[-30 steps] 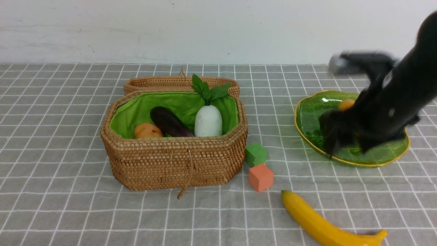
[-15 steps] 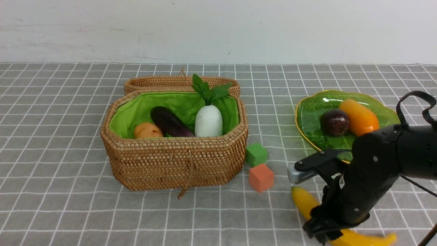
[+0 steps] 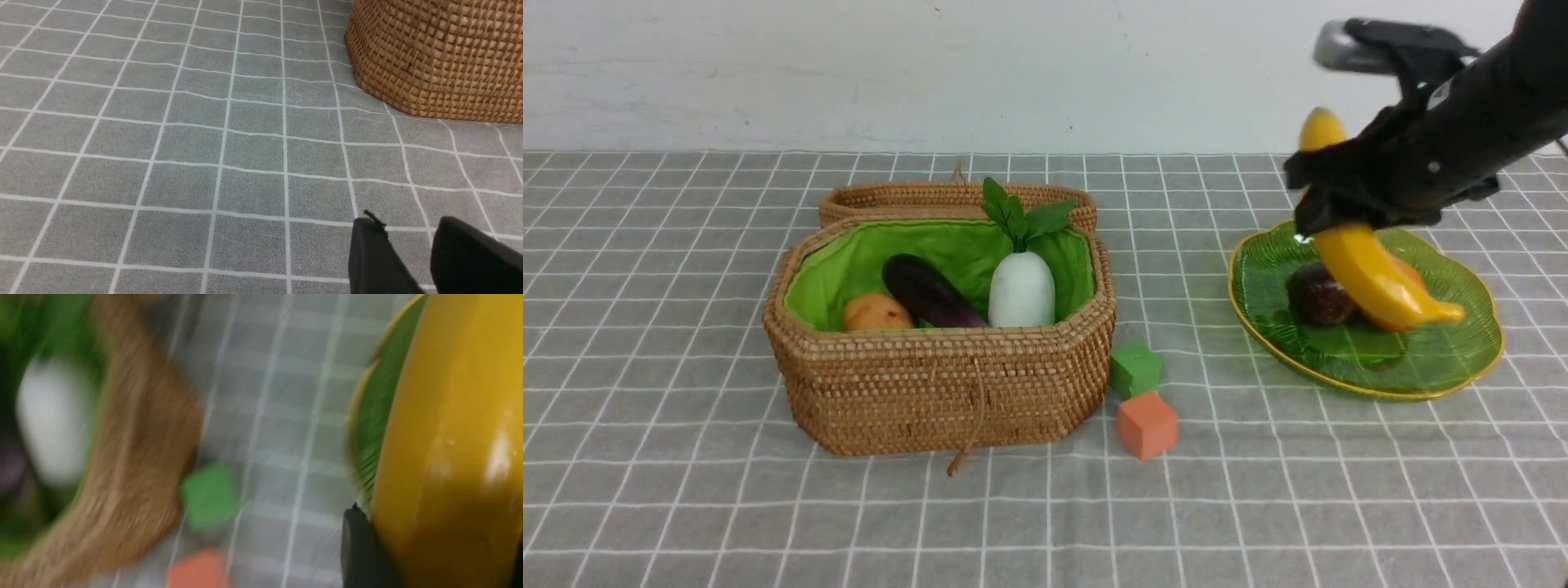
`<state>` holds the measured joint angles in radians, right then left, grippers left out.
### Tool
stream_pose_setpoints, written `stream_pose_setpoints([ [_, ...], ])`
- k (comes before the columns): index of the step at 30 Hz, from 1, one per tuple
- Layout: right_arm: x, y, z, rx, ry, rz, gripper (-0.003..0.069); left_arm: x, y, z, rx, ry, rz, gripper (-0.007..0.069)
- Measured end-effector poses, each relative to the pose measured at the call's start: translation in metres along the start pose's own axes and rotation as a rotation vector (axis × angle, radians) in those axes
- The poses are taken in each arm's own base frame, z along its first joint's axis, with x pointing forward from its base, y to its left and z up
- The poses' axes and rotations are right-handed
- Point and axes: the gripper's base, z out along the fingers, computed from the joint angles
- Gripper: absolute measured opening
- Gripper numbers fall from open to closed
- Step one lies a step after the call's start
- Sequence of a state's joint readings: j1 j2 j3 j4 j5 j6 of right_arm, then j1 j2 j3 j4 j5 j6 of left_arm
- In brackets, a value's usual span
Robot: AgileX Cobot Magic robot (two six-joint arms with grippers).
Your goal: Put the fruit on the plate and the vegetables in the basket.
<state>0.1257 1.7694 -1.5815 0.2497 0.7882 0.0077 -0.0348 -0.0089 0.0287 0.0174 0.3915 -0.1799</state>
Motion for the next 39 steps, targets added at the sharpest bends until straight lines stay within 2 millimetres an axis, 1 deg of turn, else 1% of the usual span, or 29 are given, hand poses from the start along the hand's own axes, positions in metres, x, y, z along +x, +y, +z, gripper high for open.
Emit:
stream_pose_setpoints([
  [2,-0.005,-0.019,0.017,0.004,-0.011,0.077,0.0307,0.0,0.0,0.0,0.0,0.0,0.0,0.0218],
  [4,-0.004,-0.031,0.035,0.0,0.004,0.132,0.0307,0.0,0.0,0.0,0.0,0.0,0.0,0.0218],
  [5,0.0,-0.037,0.052,-0.007,0.025,0.163,0.0307,0.0,0.0,0.0,0.0,0.0,0.0,0.0218],
  [7,0.005,-0.042,0.07,-0.011,0.05,0.179,0.0307,0.0,0.0,0.0,0.0,0.0,0.0,0.0218],
  [8,0.006,-0.043,0.073,-0.012,0.053,0.182,0.0307,0.0,0.0,0.0,0.0,0.0,0.0,0.0218],
  [11,0.016,-0.048,0.099,-0.025,0.097,0.189,0.0307,0.0,0.0,0.0,0.0,0.0,0.0,0.022],
  [13,0.017,-0.048,0.103,-0.029,0.101,0.186,0.0307,0.0,0.0,0.0,0.0,0.0,0.0,0.0221],
  [14,0.018,-0.049,0.106,-0.033,0.102,0.183,0.0318,0.0,0.0,0.0,0.0,0.0,0.0,0.0223],
  [15,0.018,-0.049,0.107,-0.036,0.1,0.176,0.0346,0.0,0.0,0.0,0.0,0.0,0.0,0.0225],
  [16,0.018,-0.049,0.107,-0.036,0.099,0.175,0.0351,0.0,0.0,0.0,0.0,0.0,0.0,0.0225],
  [17,0.018,-0.049,0.107,-0.037,0.099,0.168,0.0384,0.0,0.0,0.0,0.0,0.0,0.0,0.0226],
  [19,0.016,-0.048,0.103,-0.038,0.09,0.166,0.0474,0.0,0.0,0.0,0.0,0.0,0.0,0.0229],
  [20,0.016,-0.049,0.102,-0.039,0.087,0.166,0.0482,0.0,0.0,0.0,0.0,0.0,0.0,0.0229],
  [21,0.011,-0.049,0.092,-0.041,0.074,0.166,0.0542,0.0,0.0,0.0,0.0,0.0,0.0,0.023],
  [22,0.009,-0.048,0.083,-0.045,0.067,0.164,0.057,0.0,0.0,0.0,0.0,0.0,0.0,0.0232],
  [23,0.008,-0.048,0.081,-0.046,0.065,0.164,0.0574,0.0,0.0,0.0,0.0,0.0,0.0,0.0232],
  [24,0.003,-0.047,0.062,-0.053,0.056,0.161,0.0602,0.0,0.0,0.0,0.0,0.0,0.0,0.0234],
  [26,-0.003,-0.043,0.03,-0.066,0.035,0.151,0.0608,0.0,0.0,0.0,0.0,0.0,0.0,0.0235],
  [27,-0.003,-0.043,0.026,-0.069,0.038,0.149,0.0608,0.0,0.0,0.0,0.0,0.0,0.0,0.0235],
  [28,-0.007,-0.039,-0.001,-0.078,0.016,0.137,0.0597,0.0,0.0,0.0,0.0,0.0,0.0,0.0235],
  [29,-0.009,-0.035,-0.023,-0.085,-0.003,0.126,0.0583,0.0,0.0,0.0,0.0,0.0,0.0,0.0235],
  [30,-0.01,-0.029,-0.055,-0.095,-0.04,0.108,0.0561,0.0,0.0,0.0,0.0,0.0,0.0,0.0235],
  [31,-0.01,-0.029,-0.055,-0.094,-0.035,0.108,0.0557,0.0,0.0,0.0,0.0,0.0,0.0,0.0235],
  [32,-0.008,-0.019,-0.093,-0.108,-0.076,0.08,0.0519,0.0,0.0,0.0,0.0,0.0,0.0,0.0235],
  [34,0.001,-0.006,-0.139,-0.12,-0.117,0.037,0.0458,0.0,0.0,0.0,0.0,0.0,0.0,0.0235],
  [35,0.002,-0.005,-0.143,-0.121,-0.12,0.032,0.0458,0.0,0.0,0.0,0.0,0.0,0.0,0.0235],
  [36,0.013,0.004,-0.172,-0.127,-0.138,-0.001,0.0405,0.0,0.0,0.0,0.0,0.0,0.0,0.0235],
  [37,0.025,0.011,-0.193,-0.13,-0.144,-0.028,0.0345,0.0,0.0,0.0,0.0,0.0,0.0,0.0235],
  [39,0.048,0.017,-0.222,-0.12,-0.169,-0.06,0.0259,0.0,0.0,0.0,0.0,0.0,0.0,0.0235],
])
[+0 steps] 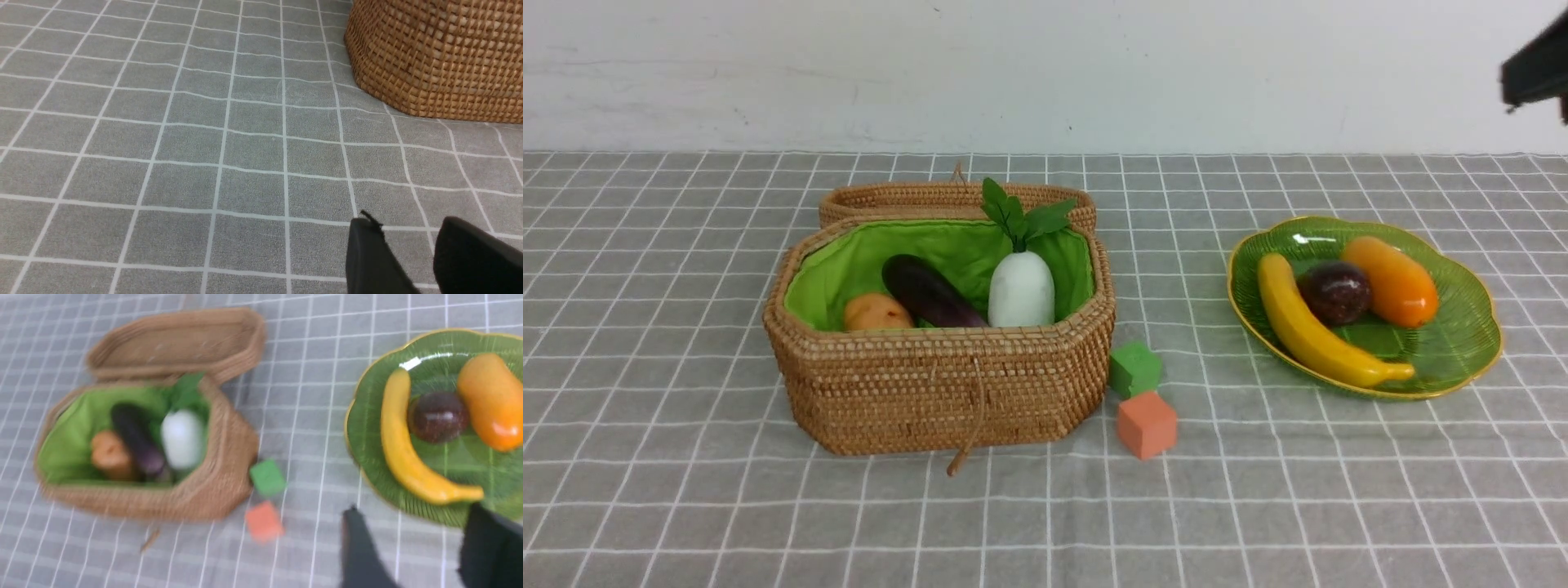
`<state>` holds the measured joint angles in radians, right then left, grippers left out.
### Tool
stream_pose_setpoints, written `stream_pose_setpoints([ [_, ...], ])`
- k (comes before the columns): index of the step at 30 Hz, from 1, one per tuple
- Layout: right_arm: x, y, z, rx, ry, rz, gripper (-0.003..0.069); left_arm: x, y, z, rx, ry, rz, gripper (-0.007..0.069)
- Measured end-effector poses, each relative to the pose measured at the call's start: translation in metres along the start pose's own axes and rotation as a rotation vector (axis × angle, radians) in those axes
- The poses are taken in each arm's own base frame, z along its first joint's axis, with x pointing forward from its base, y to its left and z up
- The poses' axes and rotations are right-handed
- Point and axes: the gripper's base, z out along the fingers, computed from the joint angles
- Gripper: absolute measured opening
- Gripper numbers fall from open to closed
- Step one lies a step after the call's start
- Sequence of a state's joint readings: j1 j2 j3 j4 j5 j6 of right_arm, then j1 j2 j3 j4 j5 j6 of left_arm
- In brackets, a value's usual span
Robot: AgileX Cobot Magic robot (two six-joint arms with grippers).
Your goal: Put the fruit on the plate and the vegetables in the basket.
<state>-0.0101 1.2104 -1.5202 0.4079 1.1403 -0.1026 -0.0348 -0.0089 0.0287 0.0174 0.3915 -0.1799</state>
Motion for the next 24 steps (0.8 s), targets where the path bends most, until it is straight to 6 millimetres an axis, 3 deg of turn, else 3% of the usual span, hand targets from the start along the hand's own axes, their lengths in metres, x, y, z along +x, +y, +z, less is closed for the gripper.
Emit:
stream_pose_setpoints([
  [3,0.023,0.004,-0.02,0.028,-0.022,-0.021,0.0145,0.0,0.0,0.0,0.0,0.0,0.0,0.0235],
  [4,0.039,0.004,-0.034,0.068,-0.059,-0.045,0.0072,0.0,0.0,0.0,0.0,0.0,0.0,0.0235],
  [7,0.067,-0.004,-0.044,0.166,-0.129,-0.086,-0.0013,0.0,0.0,0.0,0.0,0.0,0.0,0.0235],
  [16,0.137,-0.028,-0.039,0.337,-0.136,-0.171,-0.0018,0.0,0.0,0.0,0.0,0.0,0.0,0.0238],
  [24,0.171,-0.036,-0.026,0.347,-0.077,-0.166,-0.0018,0.0,0.0,0.0,0.0,0.0,0.0,0.0238],
])
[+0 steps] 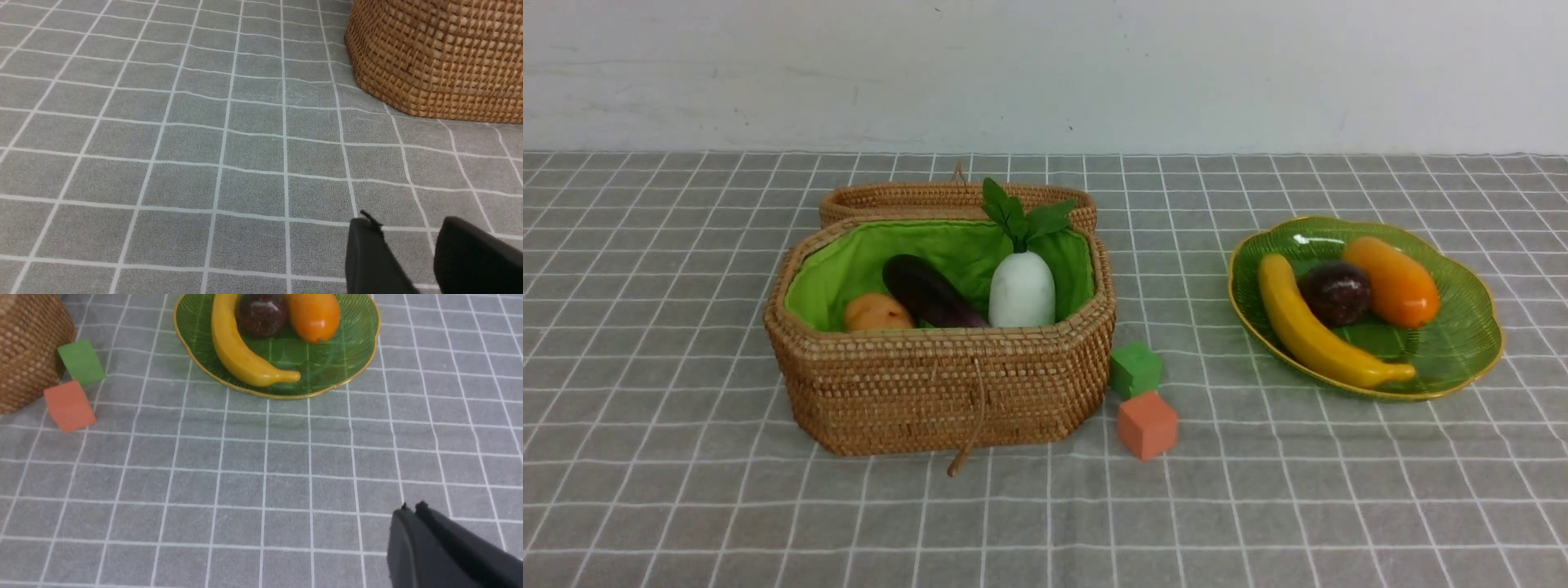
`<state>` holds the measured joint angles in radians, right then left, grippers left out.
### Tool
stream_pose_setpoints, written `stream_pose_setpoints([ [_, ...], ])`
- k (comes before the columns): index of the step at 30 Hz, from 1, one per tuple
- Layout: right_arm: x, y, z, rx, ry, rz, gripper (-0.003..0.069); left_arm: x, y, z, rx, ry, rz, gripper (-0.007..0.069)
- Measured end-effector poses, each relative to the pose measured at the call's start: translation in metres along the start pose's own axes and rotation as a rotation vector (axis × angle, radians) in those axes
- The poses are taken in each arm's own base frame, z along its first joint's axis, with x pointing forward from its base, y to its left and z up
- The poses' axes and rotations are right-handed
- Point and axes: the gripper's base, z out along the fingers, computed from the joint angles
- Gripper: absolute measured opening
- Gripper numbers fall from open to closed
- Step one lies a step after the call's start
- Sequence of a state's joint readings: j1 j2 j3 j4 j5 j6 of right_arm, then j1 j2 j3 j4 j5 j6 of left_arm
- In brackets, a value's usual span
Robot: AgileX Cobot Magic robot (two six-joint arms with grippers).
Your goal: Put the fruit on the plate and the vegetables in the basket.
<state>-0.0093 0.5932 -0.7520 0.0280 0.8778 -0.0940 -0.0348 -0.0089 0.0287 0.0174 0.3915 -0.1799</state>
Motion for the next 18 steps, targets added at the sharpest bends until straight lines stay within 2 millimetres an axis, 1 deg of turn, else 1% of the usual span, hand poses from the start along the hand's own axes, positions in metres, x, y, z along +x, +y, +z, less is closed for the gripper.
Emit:
stream_pose_setpoints([
  [1,0.009,-0.001,-0.003,0.017,-0.011,-0.021,-0.0018,0.0,0.0,0.0,0.0,0.0,0.0,0.0238],
  [3,0.014,-0.001,-0.007,0.03,-0.025,-0.034,-0.0018,0.0,0.0,0.0,0.0,0.0,0.0,0.0238],
  [4,0.023,-0.002,-0.014,0.052,-0.061,-0.058,-0.0018,0.0,0.0,0.0,0.0,0.0,0.0,0.0238],
  [6,0.033,-0.002,-0.019,0.069,-0.105,-0.079,-0.0016,0.0,0.0,0.0,0.0,0.0,0.0,0.0238],
  [7,0.04,-0.002,-0.024,0.075,-0.155,-0.083,-0.0015,0.0,0.0,0.0,0.0,0.0,0.0,0.0238],
  [8,0.041,-0.002,-0.022,0.075,-0.15,-0.084,-0.0015,0.0,0.0,0.0,0.0,0.0,0.0,0.0238],
  [10,0.057,0.0,-0.024,0.086,-0.252,-0.087,-0.0014,0.0,0.0,0.0,0.0,0.0,0.0,0.0238],
  [12,0.074,0.002,-0.017,0.09,-0.343,-0.086,-0.0014,0.0,0.0,0.0,0.0,0.0,0.0,0.0238],
  [13,0.085,0.003,-0.01,0.087,-0.382,-0.076,-0.0013,0.0,0.0,0.0,0.0,0.0,0.0,0.0238],
  [15,0.1,0.004,0.0,0.083,-0.423,-0.059,-0.001,0.0,0.0,0.0,0.0,0.0,0.0,0.0238],
  [16,0.102,0.004,0.002,0.083,-0.427,-0.057,-0.001,0.0,0.0,0.0,0.0,0.0,0.0,0.0238],
  [17,0.119,0.005,0.017,0.079,-0.431,-0.044,-0.0009,0.0,0.0,0.0,0.0,0.001,0.0,0.0238],
  [18,0.126,0.006,0.024,0.076,-0.418,-0.039,-0.0009,0.0,0.0,0.0,0.0,0.0,0.0,0.0238],
])
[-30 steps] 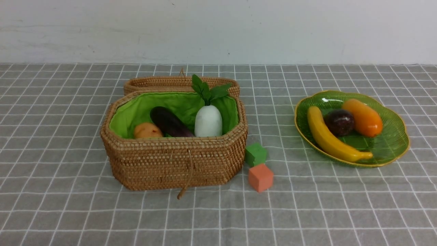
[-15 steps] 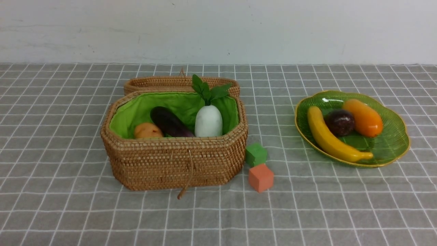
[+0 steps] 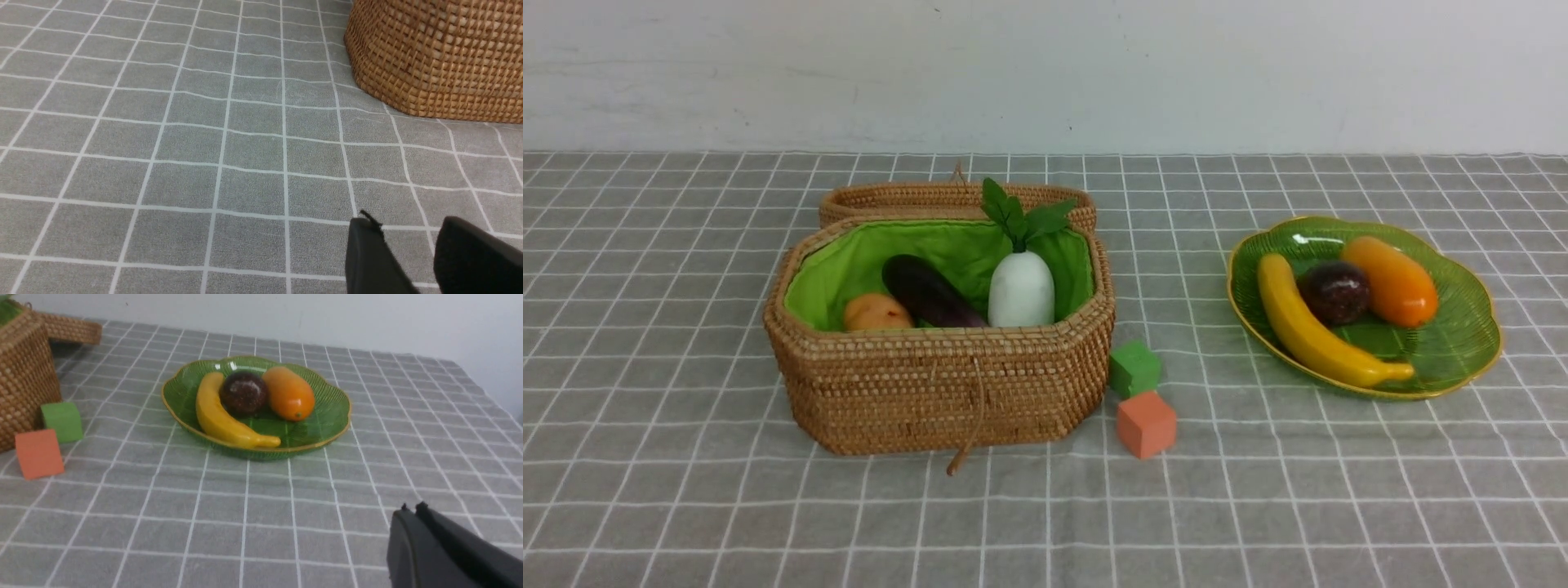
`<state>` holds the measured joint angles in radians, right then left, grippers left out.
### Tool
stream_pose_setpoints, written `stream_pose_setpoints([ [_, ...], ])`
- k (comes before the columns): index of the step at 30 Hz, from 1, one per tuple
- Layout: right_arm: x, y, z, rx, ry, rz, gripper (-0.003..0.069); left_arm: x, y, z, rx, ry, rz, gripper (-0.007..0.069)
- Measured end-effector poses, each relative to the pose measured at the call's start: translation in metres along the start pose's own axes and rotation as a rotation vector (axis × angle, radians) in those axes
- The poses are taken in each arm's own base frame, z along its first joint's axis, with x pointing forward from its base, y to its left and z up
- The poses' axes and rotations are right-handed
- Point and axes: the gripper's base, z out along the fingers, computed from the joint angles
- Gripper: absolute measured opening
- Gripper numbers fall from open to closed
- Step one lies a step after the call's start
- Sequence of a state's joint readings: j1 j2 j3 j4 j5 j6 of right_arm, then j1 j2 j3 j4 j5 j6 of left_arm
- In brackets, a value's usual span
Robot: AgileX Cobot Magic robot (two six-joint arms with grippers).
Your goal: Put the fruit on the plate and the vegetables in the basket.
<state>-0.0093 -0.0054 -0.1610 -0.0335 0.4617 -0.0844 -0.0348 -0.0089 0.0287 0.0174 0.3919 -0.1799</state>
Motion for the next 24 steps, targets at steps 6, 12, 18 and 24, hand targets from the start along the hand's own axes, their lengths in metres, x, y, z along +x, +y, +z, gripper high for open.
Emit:
stream_pose_setpoints([
  [6,0.049,0.008,0.018,-0.034,0.131,0.055,-0.0007,0.0,0.0,0.0,0.0,0.001,0.0,0.0238],
  [12,0.048,0.009,0.019,-0.042,0.1,0.087,-0.0005,0.0,0.0,0.0,0.0,0.001,0.0,0.0238],
  [18,0.048,0.009,0.019,-0.042,0.096,0.087,0.0,0.0,0.0,0.0,0.0,0.001,0.0,0.0238],
  [24,0.048,0.009,0.019,-0.042,0.096,0.087,0.0003,0.0,0.0,0.0,0.0,0.001,0.0,0.0238],
])
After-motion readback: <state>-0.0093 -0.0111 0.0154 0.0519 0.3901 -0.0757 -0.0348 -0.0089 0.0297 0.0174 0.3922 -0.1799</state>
